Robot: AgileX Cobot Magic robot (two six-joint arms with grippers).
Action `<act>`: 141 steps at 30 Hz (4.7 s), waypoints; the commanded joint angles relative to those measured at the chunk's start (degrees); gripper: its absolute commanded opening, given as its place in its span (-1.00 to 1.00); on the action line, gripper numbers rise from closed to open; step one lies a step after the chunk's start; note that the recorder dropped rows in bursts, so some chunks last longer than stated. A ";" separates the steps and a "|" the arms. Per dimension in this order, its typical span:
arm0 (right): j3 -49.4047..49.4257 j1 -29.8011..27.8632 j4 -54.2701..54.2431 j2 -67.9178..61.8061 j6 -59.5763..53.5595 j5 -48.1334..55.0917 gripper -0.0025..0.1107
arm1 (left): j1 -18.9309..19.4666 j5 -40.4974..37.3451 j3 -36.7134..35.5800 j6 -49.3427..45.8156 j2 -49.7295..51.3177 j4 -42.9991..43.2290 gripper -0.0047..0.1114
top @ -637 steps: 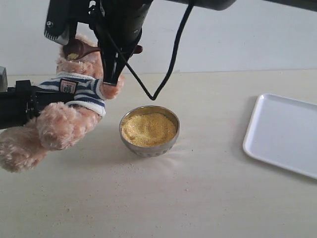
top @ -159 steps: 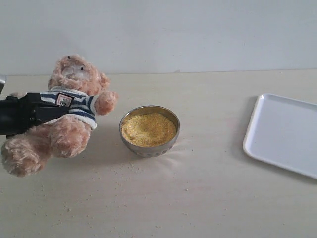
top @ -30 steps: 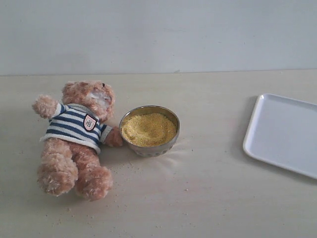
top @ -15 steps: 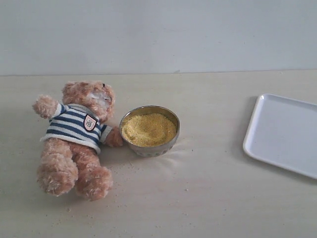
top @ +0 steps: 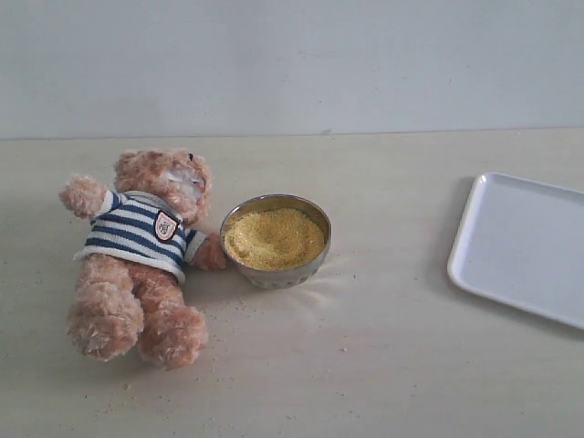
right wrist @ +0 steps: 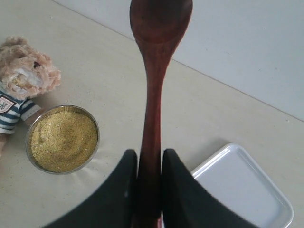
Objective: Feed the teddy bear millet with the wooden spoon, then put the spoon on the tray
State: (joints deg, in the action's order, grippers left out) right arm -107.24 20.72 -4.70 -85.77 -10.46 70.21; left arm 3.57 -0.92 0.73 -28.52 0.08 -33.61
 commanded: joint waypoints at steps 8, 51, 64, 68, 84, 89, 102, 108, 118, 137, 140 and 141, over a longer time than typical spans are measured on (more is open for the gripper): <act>-0.04 -0.20 0.68 0.63 0.07 -0.24 -0.96 | -0.14 -5.08 -0.73 0.42 -0.08 0.66 -0.83; -0.04 -10.42 10.60 -8.25 5.90 -0.24 -0.96 | -0.14 -13.03 -0.73 4.56 -0.08 2.48 -0.83; 24.04 -15.23 9.29 -7.98 8.20 -16.58 -0.96 | -0.14 -9.49 -0.73 23.53 -0.08 21.81 -0.83; 30.57 -20.44 6.61 -7.98 8.20 -20.09 -0.96 | -0.14 -9.60 -0.73 26.57 -0.08 24.50 -0.83; 47.88 -25.47 -6.77 -12.09 -3.36 -33.44 -0.96 | -0.14 -9.60 -0.73 26.57 -0.08 25.71 -0.83; 47.88 -25.47 -6.77 -16.54 -4.75 -37.84 -0.96 | -0.14 -9.60 -0.73 26.57 -0.08 25.71 -0.83; 47.88 -25.47 -6.77 -21.35 -4.75 -41.96 -0.96 | -0.14 -9.60 -0.73 26.57 -0.08 25.71 -0.83; 47.88 -25.47 -6.55 -22.38 -4.75 -42.99 -0.96 | -0.14 -9.60 -0.73 26.57 -0.08 25.71 -0.83; 47.88 -25.47 -6.55 -22.85 -4.39 -44.72 -0.96 | -0.14 -9.60 -0.73 26.57 -0.08 25.71 -0.83; 47.88 -25.47 -6.55 -22.85 -3.43 -45.09 -0.10 | -0.14 -9.60 -0.73 26.57 -0.08 25.71 -0.83; 47.88 -25.47 -6.55 -22.85 -3.43 -44.96 -0.10 | -0.14 -9.50 -0.73 26.57 -0.08 25.70 -0.83; 47.88 -25.47 -6.55 -22.85 -3.43 -44.96 -0.10 | -0.14 -9.50 -0.73 26.57 -0.08 25.70 -0.83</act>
State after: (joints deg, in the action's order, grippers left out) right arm -59.39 -4.44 -11.38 -108.66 -14.09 25.61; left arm 3.57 -11.22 0.20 -2.43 0.08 -7.85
